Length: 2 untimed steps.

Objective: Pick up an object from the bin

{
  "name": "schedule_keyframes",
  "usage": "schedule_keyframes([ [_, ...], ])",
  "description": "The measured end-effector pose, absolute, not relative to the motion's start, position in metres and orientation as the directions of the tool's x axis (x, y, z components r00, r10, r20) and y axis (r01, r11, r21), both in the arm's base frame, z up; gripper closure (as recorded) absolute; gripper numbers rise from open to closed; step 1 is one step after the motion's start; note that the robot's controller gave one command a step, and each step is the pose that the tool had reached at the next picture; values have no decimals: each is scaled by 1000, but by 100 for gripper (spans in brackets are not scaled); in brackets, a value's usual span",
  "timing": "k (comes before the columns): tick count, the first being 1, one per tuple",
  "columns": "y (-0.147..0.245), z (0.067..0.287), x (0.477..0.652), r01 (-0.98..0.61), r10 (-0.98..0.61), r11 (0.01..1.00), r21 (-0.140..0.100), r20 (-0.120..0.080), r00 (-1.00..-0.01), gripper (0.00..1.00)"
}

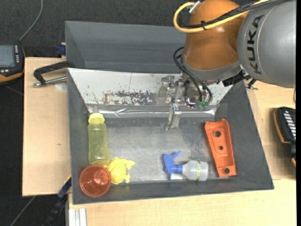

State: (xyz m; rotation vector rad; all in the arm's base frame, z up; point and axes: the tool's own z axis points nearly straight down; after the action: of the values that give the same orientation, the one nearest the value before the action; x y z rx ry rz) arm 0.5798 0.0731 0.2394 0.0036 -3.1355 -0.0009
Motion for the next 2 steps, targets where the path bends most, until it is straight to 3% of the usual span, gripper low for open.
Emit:
schedule_keyframes([
  [1, 73, 244, 581, 0, 0, 1000, 2, -3, -1000, 0],
  [2, 83, 197, 568, -13, -13, 1000, 2, -6, -1000, 0],
])
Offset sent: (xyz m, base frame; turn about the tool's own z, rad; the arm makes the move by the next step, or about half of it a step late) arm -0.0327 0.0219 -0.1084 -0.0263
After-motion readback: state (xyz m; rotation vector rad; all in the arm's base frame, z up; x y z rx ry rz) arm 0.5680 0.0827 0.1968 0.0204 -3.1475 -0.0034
